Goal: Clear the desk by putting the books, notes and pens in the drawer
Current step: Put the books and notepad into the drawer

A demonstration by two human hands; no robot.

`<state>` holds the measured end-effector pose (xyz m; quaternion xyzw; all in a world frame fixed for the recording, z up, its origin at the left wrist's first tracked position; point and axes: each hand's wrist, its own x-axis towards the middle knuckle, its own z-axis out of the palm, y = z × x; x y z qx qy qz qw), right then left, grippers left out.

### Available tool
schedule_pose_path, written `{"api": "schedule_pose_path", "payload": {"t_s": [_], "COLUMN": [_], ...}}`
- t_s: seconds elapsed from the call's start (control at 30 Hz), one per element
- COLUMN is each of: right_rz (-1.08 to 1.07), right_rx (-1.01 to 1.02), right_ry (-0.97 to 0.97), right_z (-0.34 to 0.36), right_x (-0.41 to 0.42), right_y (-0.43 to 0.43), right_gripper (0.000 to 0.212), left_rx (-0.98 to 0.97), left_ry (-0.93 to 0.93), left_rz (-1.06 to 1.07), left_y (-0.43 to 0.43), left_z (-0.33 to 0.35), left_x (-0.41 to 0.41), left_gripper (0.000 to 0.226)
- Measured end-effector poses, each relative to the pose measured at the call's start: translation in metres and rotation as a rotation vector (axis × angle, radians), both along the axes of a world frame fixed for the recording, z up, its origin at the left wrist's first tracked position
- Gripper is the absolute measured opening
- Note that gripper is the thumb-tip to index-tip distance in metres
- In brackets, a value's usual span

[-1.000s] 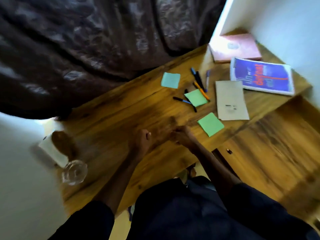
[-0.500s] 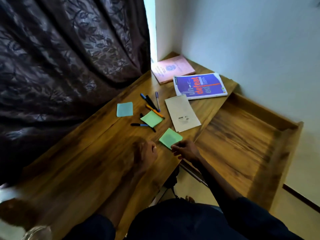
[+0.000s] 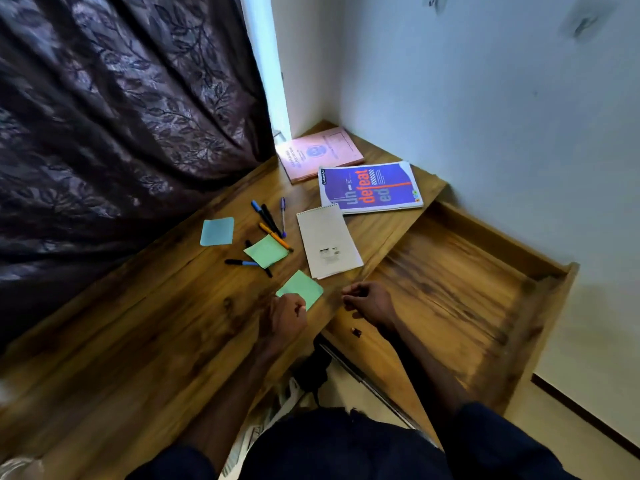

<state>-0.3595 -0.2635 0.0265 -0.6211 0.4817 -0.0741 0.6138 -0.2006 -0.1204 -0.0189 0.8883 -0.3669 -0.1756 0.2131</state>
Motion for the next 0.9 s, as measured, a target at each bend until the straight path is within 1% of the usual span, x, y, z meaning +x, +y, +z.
{"api": "schedule_pose_path", "payload": {"t_s": [0.23,0.4,0.53,0.63,0.73,0.83,0.9], "right_rz": [0.013,-0.009,-0.051,-0.059,-0.058,-0.070,-0.069], "right_rx": [-0.046,-0.123,-0.185,-0.236,-0.301,-0.383,-0.427], "right_ry": [-0.039,-0.054,-0.050,-0.009,0.078,0.172,0.211], "right_z": [0.010,0.019,0.022,0.018,0.008,-0.002,-0.005], "right_x": [-0.015,0.002,0.023,0.043,0.060,0.078,0.086], "right_y": [-0.048,-0.087,-0.116,-0.142,-0.169,-0.199,-0.214], "right_gripper": [0.008,0.009,0.009,0.015,0.021,0.022,0.018], "left_rx": [-0.017,-0.012,-0.019,0.008,-0.005,-0.073,-0.094], "left_ry": [-0.012,-0.021,-0.064,-0.092,-0.083,-0.080,-0.091], "left_rz": [-0.030,-0.064,-0.058,-0.065,-0.035,0.018,0.039], "left_y": [-0.034,-0.076,-0.118,-0.150,-0.178,-0.212,-0.234], "left_z": [0.018,0.029,0.039,0.039,0.032,0.024,0.022], "left_x": [-0.016,0.001,0.021,0.043,0.066,0.089,0.102], "left_gripper": [0.012,0.011,0.016,0.018,0.019,0.023,0.027]}}
